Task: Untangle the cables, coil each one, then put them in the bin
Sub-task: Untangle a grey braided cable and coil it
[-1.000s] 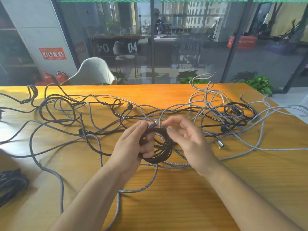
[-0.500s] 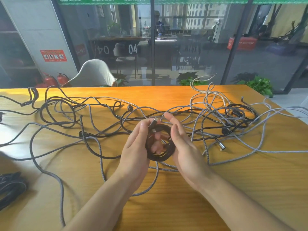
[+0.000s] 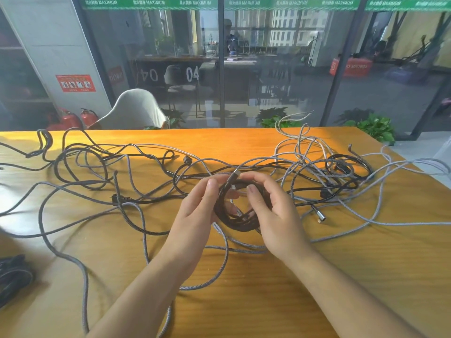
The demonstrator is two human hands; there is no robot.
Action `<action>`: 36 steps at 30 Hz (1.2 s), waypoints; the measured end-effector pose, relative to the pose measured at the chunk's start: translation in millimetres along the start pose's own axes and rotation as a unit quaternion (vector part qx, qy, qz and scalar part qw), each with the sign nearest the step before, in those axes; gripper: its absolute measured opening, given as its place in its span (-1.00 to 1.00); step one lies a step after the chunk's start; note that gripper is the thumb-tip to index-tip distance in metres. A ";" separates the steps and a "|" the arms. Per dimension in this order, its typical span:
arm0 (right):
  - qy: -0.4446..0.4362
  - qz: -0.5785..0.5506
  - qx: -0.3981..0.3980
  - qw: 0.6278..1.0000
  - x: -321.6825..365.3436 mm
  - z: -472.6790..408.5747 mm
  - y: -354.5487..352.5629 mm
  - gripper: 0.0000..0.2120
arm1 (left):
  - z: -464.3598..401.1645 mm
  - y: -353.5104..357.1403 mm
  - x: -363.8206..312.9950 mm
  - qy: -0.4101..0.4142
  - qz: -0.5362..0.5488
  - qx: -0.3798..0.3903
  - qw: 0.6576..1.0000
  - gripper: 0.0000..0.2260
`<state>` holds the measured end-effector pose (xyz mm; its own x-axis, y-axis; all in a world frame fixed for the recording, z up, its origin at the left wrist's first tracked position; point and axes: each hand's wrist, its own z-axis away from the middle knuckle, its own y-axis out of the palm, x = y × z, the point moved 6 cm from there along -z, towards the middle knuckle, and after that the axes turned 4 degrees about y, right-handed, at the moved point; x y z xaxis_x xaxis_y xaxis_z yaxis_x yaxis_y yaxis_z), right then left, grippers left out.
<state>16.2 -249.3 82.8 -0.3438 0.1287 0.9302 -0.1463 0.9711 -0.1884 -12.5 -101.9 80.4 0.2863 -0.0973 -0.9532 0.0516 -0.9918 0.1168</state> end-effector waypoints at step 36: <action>-0.009 0.022 -0.014 1.000 -0.8 -0.7 -4.7 -0.75 | 4.5 -8.8 -9.4 0.099 -0.094 -0.053 0.989 -0.89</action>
<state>17.7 -253.9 83.2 -0.3657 0.1682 0.9154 -0.1048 0.9698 -0.2200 -20.0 -92.7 87.1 0.4431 0.1167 -0.8889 0.2188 -0.9756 -0.0190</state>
